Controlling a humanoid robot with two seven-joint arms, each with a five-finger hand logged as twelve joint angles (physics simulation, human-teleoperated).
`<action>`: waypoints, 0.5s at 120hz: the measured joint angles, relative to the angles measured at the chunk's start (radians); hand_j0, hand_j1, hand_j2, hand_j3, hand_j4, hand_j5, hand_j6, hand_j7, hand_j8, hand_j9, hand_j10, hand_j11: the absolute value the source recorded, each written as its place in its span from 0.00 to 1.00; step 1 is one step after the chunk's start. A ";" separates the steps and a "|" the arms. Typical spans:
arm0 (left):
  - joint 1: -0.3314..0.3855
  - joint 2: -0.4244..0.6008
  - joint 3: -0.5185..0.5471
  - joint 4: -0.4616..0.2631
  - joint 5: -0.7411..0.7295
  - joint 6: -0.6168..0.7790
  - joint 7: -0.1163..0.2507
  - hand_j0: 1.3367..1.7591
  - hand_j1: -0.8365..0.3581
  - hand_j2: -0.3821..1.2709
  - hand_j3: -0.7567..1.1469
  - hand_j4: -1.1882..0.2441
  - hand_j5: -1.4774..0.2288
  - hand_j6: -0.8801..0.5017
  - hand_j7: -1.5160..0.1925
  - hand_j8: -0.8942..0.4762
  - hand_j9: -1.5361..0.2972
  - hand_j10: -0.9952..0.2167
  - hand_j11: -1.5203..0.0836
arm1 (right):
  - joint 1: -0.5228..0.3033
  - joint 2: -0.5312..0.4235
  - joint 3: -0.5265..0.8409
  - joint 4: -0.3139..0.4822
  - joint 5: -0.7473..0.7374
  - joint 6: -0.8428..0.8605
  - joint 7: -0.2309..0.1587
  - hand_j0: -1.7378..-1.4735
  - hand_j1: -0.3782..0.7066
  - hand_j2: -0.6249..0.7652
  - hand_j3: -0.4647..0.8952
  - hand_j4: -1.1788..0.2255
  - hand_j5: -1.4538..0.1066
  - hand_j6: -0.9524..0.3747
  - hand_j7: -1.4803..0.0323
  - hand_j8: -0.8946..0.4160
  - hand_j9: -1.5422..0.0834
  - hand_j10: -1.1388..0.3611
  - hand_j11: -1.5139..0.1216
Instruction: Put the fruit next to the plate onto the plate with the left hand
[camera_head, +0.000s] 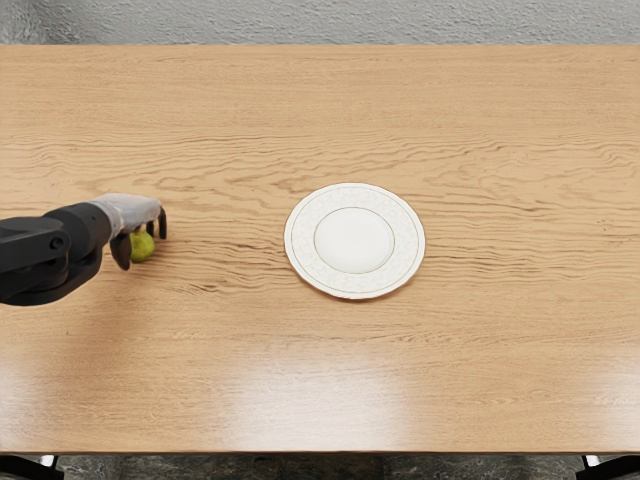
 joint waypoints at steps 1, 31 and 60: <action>0.000 0.000 0.000 0.000 0.000 0.000 0.000 0.76 0.50 0.30 0.40 0.47 0.47 0.28 0.50 0.27 0.48 0.39 0.54 | 0.000 0.000 0.000 0.000 0.000 0.000 0.000 0.30 0.05 0.45 0.34 0.82 0.91 0.70 0.96 0.66 0.93 0.74 0.91; 0.000 0.000 0.001 0.001 -0.007 -0.002 0.000 0.75 0.46 0.40 0.40 0.38 0.38 0.28 0.40 0.27 0.38 0.29 0.42 | 0.000 0.000 0.000 0.000 0.000 0.000 0.000 0.30 0.05 0.45 0.34 0.82 0.91 0.70 0.96 0.66 0.93 0.74 0.91; -0.003 -0.001 0.000 0.004 -0.017 -0.011 0.000 0.75 0.45 0.46 0.40 0.34 0.32 0.28 0.34 0.28 0.32 0.24 0.36 | 0.000 0.000 0.000 0.000 0.000 0.000 0.000 0.30 0.05 0.45 0.34 0.82 0.91 0.70 0.96 0.66 0.93 0.74 0.91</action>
